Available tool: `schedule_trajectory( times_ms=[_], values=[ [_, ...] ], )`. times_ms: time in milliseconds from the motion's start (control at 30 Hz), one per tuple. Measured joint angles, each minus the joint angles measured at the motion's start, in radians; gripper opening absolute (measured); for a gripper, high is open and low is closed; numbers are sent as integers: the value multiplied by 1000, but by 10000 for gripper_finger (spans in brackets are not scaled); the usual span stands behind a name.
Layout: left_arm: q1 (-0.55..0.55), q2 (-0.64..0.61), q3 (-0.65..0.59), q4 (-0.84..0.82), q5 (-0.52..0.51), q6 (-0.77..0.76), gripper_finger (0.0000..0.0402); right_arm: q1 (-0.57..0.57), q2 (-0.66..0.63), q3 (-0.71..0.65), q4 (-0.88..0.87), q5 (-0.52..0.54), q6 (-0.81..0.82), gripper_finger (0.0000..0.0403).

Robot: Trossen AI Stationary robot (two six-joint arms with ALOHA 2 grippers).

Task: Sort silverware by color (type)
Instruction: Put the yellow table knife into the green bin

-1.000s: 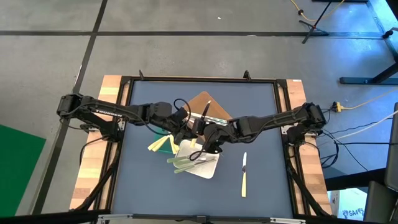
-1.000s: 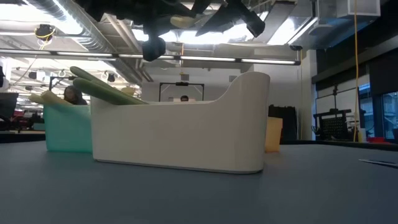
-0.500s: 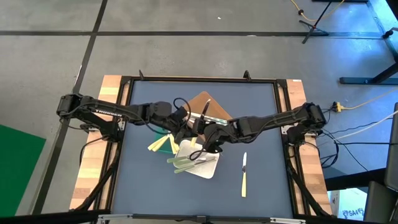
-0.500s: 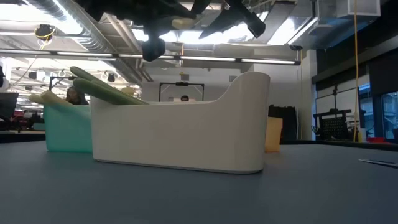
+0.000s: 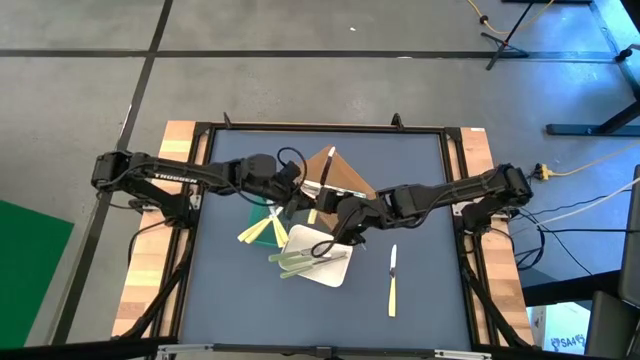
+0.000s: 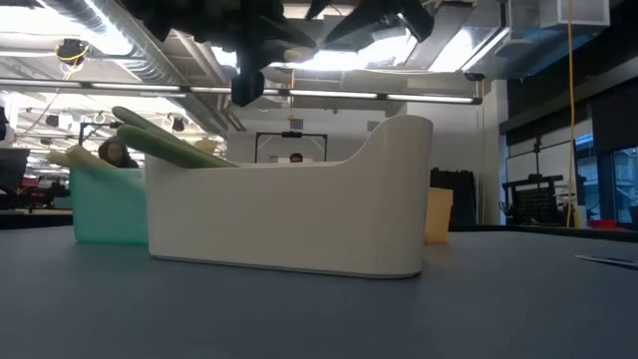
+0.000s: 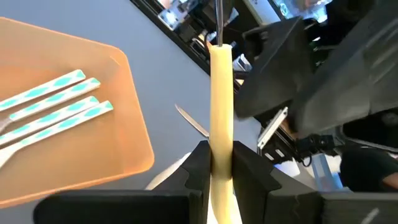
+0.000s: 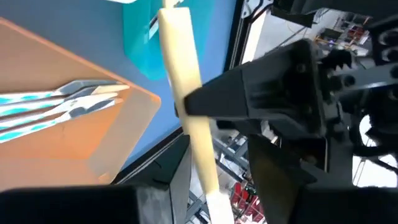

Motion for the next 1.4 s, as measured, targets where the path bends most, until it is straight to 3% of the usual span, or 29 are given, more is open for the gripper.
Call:
schedule_trajectory(
  times_ms=[233,567,867,1067,1400],
  values=[
    [49,0,0,-29,22,1,44,7,-57,0,-81,32,89,149],
    [43,-101,-1,-277,111,-78,45,34,-97,1,-315,16,329,149],
    [-82,-225,-1,-627,131,-296,45,32,-97,-2,-336,-76,411,149],
    [-192,-228,-2,-826,135,-435,45,32,-97,-2,-331,-127,431,149],
    [-185,-184,-2,-895,132,-476,45,32,-96,-2,-274,-301,451,149]
  ],
)
